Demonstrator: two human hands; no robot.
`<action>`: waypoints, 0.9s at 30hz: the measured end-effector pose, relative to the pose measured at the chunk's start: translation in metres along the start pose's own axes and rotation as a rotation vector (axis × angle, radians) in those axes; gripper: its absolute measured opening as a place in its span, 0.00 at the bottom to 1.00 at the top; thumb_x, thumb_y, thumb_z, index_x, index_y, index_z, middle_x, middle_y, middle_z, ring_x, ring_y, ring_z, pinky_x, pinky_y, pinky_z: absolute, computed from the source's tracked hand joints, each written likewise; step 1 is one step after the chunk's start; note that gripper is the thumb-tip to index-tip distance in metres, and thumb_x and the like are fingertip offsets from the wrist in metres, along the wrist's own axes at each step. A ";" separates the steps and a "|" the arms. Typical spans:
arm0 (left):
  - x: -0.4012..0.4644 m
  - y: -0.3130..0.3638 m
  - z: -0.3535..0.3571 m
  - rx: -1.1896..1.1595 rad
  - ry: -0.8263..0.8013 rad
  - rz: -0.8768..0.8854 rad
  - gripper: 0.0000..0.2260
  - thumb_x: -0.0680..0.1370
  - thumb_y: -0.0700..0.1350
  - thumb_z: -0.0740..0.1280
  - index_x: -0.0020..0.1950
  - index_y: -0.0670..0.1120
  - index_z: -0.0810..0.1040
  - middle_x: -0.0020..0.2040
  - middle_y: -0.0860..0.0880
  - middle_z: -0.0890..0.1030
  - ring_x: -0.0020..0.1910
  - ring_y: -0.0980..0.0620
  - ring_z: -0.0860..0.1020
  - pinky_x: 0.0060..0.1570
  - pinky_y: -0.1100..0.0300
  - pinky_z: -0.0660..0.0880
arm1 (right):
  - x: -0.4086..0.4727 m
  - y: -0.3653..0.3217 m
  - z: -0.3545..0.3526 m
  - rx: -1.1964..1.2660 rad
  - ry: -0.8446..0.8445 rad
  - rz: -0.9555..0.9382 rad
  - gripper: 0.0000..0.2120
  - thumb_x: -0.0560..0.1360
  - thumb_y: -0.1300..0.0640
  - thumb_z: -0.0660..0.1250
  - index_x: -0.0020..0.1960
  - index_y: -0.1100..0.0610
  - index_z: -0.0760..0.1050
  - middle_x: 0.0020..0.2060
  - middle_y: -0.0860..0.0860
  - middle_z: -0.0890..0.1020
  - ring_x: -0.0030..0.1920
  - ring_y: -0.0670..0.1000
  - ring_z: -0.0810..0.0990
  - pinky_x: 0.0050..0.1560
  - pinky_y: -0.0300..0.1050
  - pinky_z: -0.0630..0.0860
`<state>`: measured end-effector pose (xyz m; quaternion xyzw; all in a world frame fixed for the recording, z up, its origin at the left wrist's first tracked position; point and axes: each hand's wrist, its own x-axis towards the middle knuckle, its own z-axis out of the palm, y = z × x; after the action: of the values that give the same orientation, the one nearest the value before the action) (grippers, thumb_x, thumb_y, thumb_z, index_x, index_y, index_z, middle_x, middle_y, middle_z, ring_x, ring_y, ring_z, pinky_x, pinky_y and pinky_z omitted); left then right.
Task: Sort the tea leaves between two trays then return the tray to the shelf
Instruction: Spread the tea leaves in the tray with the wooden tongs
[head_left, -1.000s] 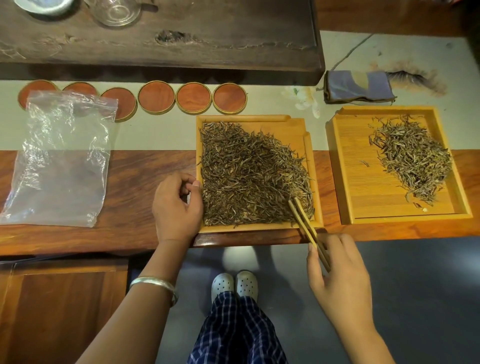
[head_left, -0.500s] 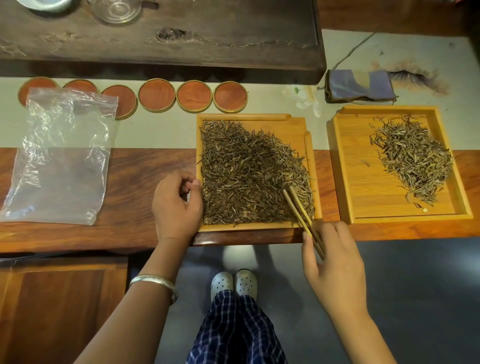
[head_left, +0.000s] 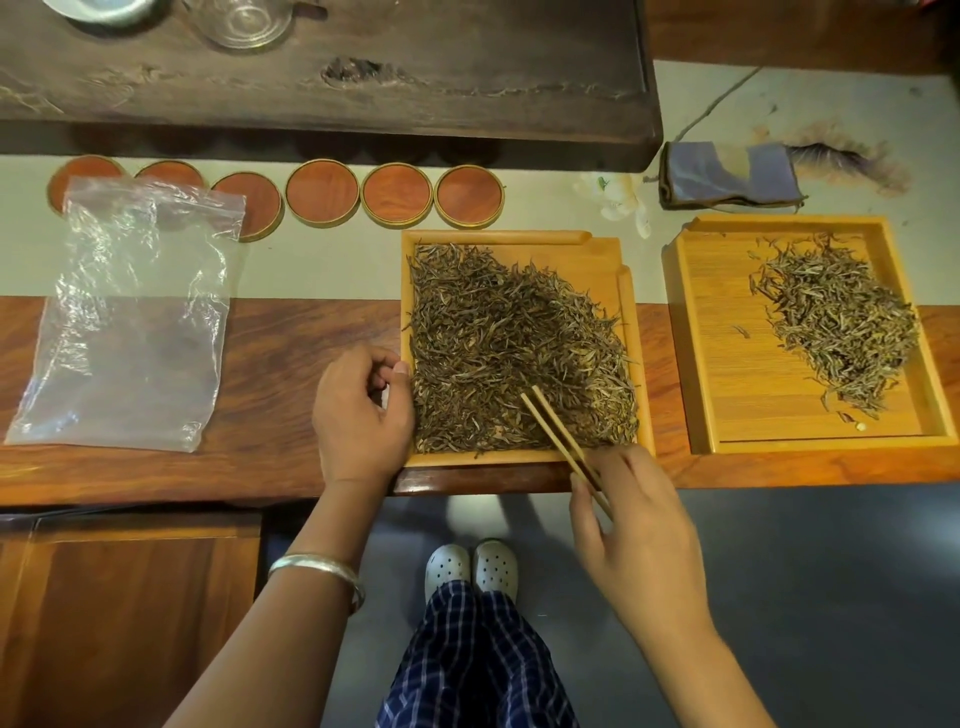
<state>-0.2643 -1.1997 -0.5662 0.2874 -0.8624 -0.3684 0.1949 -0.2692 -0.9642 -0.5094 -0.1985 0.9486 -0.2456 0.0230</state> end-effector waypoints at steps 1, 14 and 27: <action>0.000 0.000 0.000 0.002 -0.002 0.001 0.03 0.74 0.44 0.64 0.41 0.46 0.75 0.36 0.50 0.75 0.37 0.50 0.73 0.39 0.56 0.69 | 0.000 0.002 -0.001 -0.010 0.003 0.013 0.04 0.74 0.60 0.67 0.48 0.58 0.75 0.42 0.51 0.75 0.42 0.53 0.76 0.33 0.42 0.72; -0.001 0.001 -0.001 0.004 -0.012 -0.001 0.02 0.74 0.44 0.64 0.42 0.47 0.75 0.37 0.52 0.75 0.37 0.51 0.73 0.40 0.61 0.65 | 0.094 -0.013 0.004 0.028 0.079 -0.156 0.04 0.76 0.62 0.65 0.45 0.63 0.76 0.41 0.55 0.75 0.39 0.53 0.74 0.34 0.46 0.73; 0.000 0.007 -0.003 -0.012 -0.017 -0.005 0.05 0.74 0.45 0.63 0.42 0.45 0.76 0.37 0.51 0.75 0.37 0.50 0.73 0.40 0.60 0.66 | 0.112 -0.009 0.014 -0.004 0.023 -0.129 0.02 0.75 0.62 0.65 0.45 0.62 0.74 0.41 0.55 0.74 0.39 0.54 0.74 0.33 0.48 0.73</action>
<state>-0.2646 -1.1977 -0.5591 0.2853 -0.8610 -0.3765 0.1885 -0.3668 -1.0211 -0.5112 -0.2562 0.9345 -0.2469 -0.0042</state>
